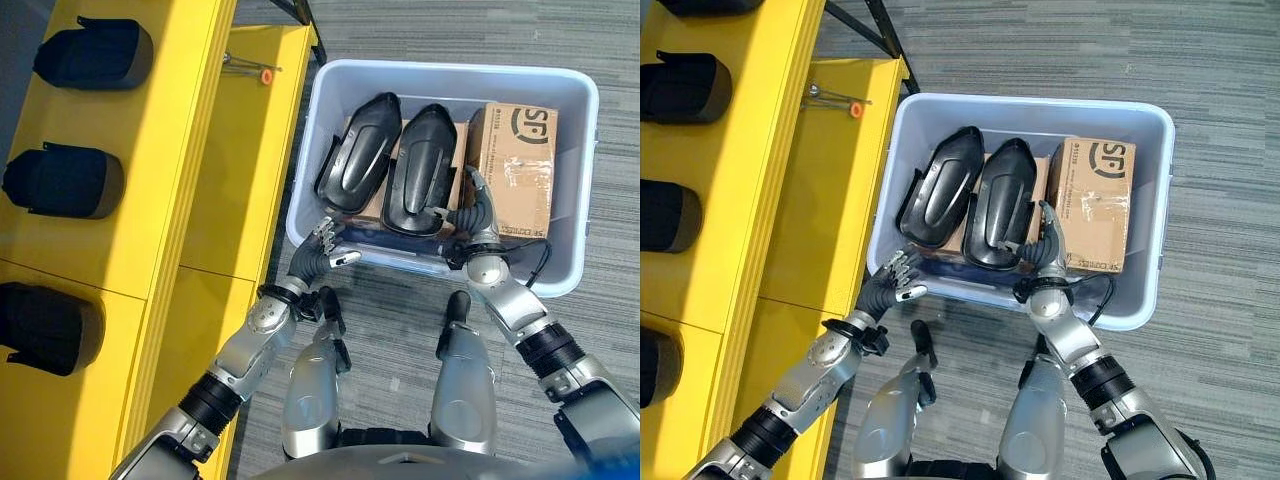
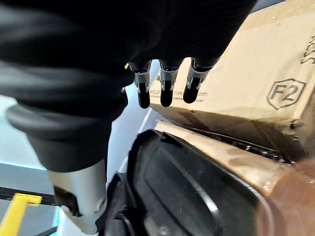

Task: Move parts from the plastic box to the shelf.

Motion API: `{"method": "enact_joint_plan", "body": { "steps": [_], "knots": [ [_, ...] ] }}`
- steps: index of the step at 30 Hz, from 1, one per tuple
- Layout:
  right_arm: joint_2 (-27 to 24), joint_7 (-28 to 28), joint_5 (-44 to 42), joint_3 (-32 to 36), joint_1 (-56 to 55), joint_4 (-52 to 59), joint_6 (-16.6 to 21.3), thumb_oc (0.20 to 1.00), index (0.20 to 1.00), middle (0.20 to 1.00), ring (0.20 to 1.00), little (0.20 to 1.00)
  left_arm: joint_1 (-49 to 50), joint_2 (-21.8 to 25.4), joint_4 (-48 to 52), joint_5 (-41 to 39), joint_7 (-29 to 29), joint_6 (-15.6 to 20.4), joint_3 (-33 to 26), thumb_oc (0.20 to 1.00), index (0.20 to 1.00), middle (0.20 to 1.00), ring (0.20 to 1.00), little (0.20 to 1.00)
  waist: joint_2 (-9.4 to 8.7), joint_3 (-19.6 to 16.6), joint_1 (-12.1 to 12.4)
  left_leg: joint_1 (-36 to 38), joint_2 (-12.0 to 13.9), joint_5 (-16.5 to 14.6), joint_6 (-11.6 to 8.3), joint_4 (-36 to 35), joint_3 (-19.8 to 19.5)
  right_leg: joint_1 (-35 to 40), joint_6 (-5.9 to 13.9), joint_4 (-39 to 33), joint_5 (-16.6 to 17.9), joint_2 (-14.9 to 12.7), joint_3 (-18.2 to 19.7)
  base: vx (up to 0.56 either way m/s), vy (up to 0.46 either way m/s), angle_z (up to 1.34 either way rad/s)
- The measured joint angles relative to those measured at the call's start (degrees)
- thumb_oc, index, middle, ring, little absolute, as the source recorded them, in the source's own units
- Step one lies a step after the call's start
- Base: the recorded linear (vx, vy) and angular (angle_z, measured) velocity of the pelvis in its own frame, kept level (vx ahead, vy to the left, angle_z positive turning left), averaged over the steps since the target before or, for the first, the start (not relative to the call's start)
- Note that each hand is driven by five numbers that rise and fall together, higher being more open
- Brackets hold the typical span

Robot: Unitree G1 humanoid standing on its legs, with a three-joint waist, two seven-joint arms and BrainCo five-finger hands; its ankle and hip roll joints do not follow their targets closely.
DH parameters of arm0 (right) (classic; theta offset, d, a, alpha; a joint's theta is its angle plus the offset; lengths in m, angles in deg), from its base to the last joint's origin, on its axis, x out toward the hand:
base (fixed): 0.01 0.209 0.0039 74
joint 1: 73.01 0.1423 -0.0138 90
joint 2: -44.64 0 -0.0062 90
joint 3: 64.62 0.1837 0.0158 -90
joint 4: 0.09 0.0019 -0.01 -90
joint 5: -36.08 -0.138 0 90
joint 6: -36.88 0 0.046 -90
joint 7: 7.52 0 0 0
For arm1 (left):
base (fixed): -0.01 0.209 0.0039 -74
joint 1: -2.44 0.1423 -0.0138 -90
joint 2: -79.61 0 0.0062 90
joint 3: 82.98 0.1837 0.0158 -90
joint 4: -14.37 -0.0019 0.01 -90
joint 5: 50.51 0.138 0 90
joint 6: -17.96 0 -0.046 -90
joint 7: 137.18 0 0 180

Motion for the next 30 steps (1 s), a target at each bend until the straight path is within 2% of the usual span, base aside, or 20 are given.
{"method": "enact_joint_plan", "body": {
  "steps": [1,4,13,19,30],
  "knots": [
    [0.7,-1.5,0.0,0.0,1.8,-1.9,-0.5,1.0,1.0,1.0,1.0,1.0,-0.4,0.0,0.0,0.0,0.0,-0.1,0.4,1.0,1.0,1.0,1.0,1.0,0.0,0.0,0.9,-0.2,-0.1,0.0,0.0,0.0,0.0,-0.4,-0.03,0.2,0.0,-0.1,0.1,0.0,0.0,0.0],
    [2.4,-2.2,-2.4,0.1,3.7,-4.2,-0.5,1.0,1.0,1.0,1.0,1.0,-0.4,0.0,-0.1,0.0,0.0,-0.6,0.4,1.0,1.0,1.0,1.0,1.0,0.02,0.0,1.6,-0.6,-0.4,0.0,0.0,0.2,-0.1,-0.7,-0.03,0.3,0.0,-0.4,0.1,0.01,0.015,0.02],
    [2.3,-3.1,-5.2,0.0,3.6,-6.1,-0.5,1.0,1.0,1.0,1.0,1.0,-1.3,-0.1,-0.1,0.0,0.0,-1.4,1.0,1.0,1.0,1.0,1.0,1.0,0.12,-0.1,1.4,-2.5,-0.3,0.2,0.06,0.8,-0.4,-2.7,-0.22,1.5,-0.2,-0.6,0.1,0.0,-0.001,0.01],
    [3.4,-8.7,-6.9,0.6,5.3,-9.8,0.3,1.0,1.0,1.0,1.0,1.0,-1.8,-0.1,-0.1,0.0,-0.1,-1.5,2.1,1.0,1.0,1.0,1.0,1.0,0.12,-0.1,1.4,-2.6,-0.5,0.2,0.06,0.8,-0.1,-3.1,-0.23,1.8,-0.2,-0.8,0.4,0.02,0.022,-0.01],
    [4.3,-9.4,-9.5,0.2,5.9,-12.8,1.4,1.0,1.0,1.0,1.0,1.0,-2.1,-0.2,-0.2,0.0,-2.0,-1.2,3.2,1.0,1.0,1.0,1.0,1.0,0.23,-0.1,1.6,-4.3,-1.0,0.3,0.11,1.2,-0.1,-5.4,-0.16,2.9,-0.4,-1.4,0.9,0.02,0.015,0.0]
  ]
}}
